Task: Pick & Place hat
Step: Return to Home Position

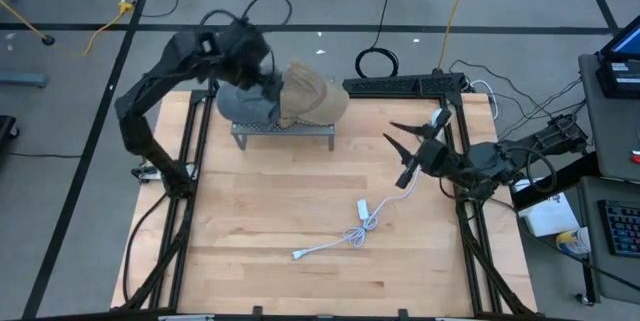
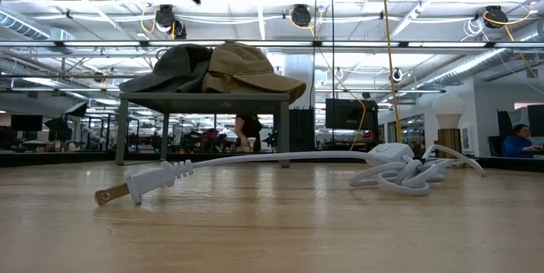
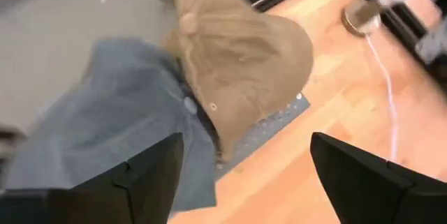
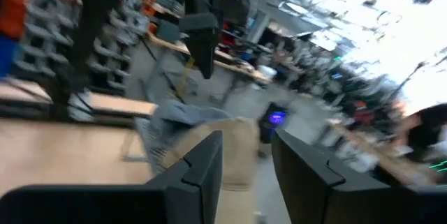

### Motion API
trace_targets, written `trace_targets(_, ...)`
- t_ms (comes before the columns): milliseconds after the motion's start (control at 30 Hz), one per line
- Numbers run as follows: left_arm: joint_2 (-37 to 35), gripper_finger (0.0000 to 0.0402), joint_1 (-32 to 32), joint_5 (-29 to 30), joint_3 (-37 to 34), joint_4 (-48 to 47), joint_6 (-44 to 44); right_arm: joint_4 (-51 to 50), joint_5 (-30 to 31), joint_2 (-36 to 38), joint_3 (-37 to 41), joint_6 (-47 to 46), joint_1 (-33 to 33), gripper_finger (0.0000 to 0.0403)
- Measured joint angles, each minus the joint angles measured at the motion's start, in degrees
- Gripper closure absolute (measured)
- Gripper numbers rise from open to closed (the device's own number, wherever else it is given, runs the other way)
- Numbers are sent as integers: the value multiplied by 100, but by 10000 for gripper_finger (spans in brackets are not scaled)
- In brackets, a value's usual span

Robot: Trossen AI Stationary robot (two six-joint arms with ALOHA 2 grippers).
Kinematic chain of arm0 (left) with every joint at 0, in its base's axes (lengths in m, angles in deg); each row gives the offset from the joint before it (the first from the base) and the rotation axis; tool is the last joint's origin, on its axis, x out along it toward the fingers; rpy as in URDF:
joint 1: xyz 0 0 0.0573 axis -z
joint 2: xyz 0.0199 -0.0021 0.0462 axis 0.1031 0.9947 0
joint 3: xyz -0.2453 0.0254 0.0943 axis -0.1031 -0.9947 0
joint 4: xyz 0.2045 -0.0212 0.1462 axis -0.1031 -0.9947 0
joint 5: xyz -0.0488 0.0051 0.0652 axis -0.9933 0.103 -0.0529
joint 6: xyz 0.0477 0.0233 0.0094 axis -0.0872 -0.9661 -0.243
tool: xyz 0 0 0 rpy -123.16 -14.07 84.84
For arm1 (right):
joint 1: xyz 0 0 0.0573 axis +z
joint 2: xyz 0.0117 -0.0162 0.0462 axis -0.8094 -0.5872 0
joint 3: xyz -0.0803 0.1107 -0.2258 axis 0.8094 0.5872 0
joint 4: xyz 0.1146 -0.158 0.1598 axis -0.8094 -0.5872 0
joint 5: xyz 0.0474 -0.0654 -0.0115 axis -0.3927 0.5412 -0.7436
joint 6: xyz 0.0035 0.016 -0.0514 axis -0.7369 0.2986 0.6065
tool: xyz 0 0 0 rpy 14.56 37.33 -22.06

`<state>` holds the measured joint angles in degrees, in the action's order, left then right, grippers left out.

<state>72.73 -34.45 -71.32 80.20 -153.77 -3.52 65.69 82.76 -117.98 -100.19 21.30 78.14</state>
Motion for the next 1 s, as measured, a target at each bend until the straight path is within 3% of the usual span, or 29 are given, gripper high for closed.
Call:
trace_targets(267, -896, 66, 1750, 1689, -25, 152, -1076, -28, -115, 0, 0, -1823, 0, 287)
trace_targets(400, -1515, 70, 2644, 2048, -449, 607, -1621, -291, -598, 13, 204, -2358, 0, 285)
trace_targets(567, -2481, 79, 3541, 2140, -1610, 1268, -1851, 103, -1325, 0, 1019, -2865, 2, 286)
trace_targets(867, -4400, 91, 4606, 2634, -4331, 2604, -1102, 2954, -1314, 4, 3126, -3130, 2, 285)
trace_targets(1000, -5115, 84, 4871, 3216, -5396, 3065, -302, 4074, -1312, 4, 3996, -3380, 42, 285)
